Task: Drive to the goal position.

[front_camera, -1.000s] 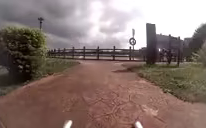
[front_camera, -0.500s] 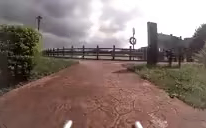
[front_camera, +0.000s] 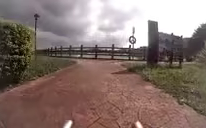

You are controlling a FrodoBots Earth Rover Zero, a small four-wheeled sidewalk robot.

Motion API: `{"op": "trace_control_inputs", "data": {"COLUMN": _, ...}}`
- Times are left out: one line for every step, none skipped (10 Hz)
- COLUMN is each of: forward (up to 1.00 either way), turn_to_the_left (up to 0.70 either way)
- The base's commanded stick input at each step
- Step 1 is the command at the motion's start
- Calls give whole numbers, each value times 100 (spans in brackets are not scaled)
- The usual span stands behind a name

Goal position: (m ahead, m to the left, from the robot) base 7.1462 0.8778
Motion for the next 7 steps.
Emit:
{"op": "trace_control_inputs", "data": {"forward": 50, "turn_to_the_left": 1}}
{"op": "trace_control_inputs", "data": {"forward": 50, "turn_to_the_left": 3}}
{"op": "trace_control_inputs", "data": {"forward": 50, "turn_to_the_left": 0}}
{"op": "trace_control_inputs", "data": {"forward": 50, "turn_to_the_left": 0}}
{"op": "trace_control_inputs", "data": {"forward": 50, "turn_to_the_left": 0}}
{"op": "trace_control_inputs", "data": {"forward": 50, "turn_to_the_left": 0}}
{"op": "trace_control_inputs", "data": {"forward": 50, "turn_to_the_left": 11}}
